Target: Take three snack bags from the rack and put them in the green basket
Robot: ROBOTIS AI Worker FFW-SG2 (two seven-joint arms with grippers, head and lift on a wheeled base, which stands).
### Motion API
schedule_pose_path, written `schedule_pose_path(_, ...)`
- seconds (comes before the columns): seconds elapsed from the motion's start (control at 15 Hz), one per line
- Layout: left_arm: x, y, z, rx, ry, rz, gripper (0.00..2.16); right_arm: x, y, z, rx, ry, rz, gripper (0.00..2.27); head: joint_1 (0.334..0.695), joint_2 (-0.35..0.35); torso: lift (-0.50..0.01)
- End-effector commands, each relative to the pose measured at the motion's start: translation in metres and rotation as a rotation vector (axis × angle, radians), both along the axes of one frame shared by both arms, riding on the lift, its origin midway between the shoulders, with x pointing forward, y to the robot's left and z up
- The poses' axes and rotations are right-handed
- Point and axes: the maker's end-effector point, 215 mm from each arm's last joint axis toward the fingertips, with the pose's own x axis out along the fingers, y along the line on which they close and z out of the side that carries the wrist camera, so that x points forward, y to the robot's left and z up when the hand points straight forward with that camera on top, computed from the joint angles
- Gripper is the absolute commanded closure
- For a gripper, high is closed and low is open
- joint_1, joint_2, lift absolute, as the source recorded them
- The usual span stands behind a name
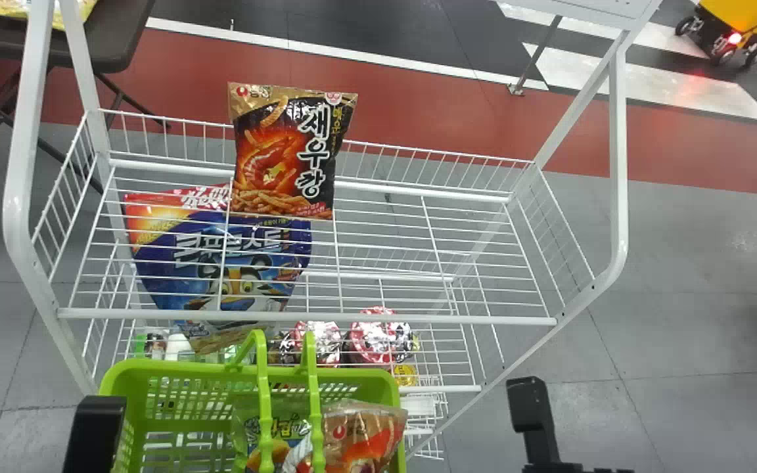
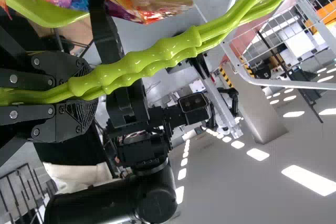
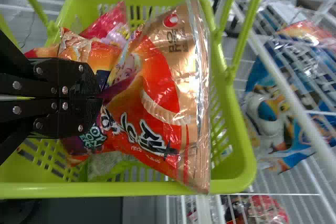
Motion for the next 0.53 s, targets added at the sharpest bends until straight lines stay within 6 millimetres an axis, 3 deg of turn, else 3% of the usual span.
schedule_pose_path(0.0,0.000,-0.001,0.000,0.003,-0.002,-0.001,1.30,-0.003,0.000,-0.002,-0.021,0.009,0.013,0.00,0.695,-0.350,-0.009)
schedule_pose_path(0.13,0.001,0.000,-0.002,0.006,-0.004,0.005,1.30,-0.008,-0.003,-0.001,-0.023,0.012,0.009,0.00,0.695,-0.350,-0.009)
schedule_pose_path(0.2,0.001,0.000,-0.002,0.006,-0.006,0.009,1.30,0.003,-0.004,0.006,-0.019,-0.044,-0.003,0.05,0.695,-0.350,-0.009)
schedule_pose_path(0.33,0.002,-0.001,-0.002,0.007,-0.012,0.010,1.30,0.052,-0.008,0.035,0.002,-0.305,-0.055,0.06,0.695,-0.350,-0.009)
schedule_pose_path(0.47,0.003,-0.001,-0.002,0.006,-0.015,0.015,1.30,0.086,-0.011,0.062,0.003,-0.512,-0.086,0.06,0.695,-0.350,-0.009)
